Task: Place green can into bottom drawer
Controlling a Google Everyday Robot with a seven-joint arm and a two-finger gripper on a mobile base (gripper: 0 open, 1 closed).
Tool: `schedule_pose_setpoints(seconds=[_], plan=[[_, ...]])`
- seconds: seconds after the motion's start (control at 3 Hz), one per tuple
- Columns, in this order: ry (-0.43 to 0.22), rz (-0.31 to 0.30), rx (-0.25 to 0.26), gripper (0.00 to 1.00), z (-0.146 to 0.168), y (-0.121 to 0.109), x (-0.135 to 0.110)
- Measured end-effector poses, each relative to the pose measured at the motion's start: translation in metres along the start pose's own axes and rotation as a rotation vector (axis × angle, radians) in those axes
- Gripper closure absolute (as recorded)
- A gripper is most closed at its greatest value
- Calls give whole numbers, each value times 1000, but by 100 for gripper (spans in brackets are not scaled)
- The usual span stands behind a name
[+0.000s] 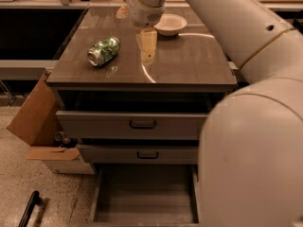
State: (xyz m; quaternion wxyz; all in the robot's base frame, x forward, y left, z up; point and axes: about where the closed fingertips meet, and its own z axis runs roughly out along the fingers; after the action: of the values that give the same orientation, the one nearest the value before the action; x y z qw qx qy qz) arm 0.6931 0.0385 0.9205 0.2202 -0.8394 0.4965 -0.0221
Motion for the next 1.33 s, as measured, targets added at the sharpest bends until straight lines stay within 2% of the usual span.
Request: schedule_pose_setpoints(seconds=[0.67,1.33], plan=[[13,-110,-43,0,43,-30,-11],[16,-199,-79,0,72,-48,-32]])
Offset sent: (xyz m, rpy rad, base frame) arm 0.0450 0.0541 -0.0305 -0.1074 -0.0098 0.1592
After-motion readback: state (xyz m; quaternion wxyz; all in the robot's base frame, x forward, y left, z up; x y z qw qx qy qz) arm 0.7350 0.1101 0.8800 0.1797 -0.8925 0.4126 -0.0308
